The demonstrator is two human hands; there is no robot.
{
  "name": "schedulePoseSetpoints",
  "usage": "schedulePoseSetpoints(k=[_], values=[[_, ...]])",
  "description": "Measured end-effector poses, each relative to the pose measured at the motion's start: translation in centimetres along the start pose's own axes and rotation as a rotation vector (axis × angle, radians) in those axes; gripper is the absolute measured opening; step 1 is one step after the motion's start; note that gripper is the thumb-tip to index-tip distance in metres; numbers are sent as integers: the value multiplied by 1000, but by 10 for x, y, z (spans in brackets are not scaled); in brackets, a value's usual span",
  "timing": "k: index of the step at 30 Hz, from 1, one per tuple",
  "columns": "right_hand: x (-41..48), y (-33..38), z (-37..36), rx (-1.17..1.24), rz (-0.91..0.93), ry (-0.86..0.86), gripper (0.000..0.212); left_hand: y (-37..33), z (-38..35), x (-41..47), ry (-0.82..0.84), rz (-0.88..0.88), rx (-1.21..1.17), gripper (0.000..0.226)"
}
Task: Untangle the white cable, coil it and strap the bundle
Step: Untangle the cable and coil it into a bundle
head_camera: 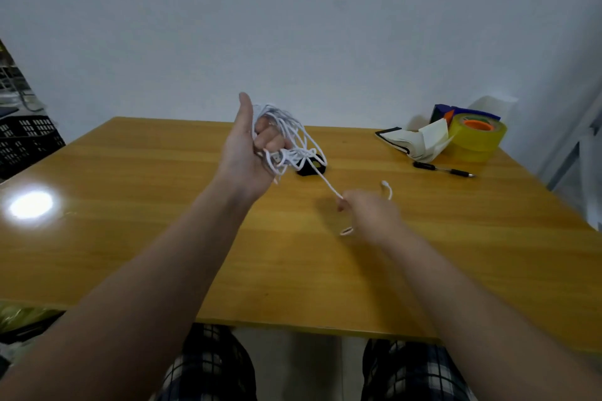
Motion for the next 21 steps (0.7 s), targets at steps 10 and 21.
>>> schedulePoseSetpoints(k=[10,21], values=[[-34,60,25,557,364,-59,29,-14,47,20,-293,-136,845,50],[-20,48,51,488,187,29,14,52,2,0,303,-277,2132,50]])
Point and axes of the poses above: each hand's wrist, its own x-axis towards the middle knuckle, its own z-axis out of the back of the hand, y = z × x, the point moved 10 cm from there along x, towards the middle knuckle, and after that the axes turned 1 degree about -y, right-handed, at the moved point
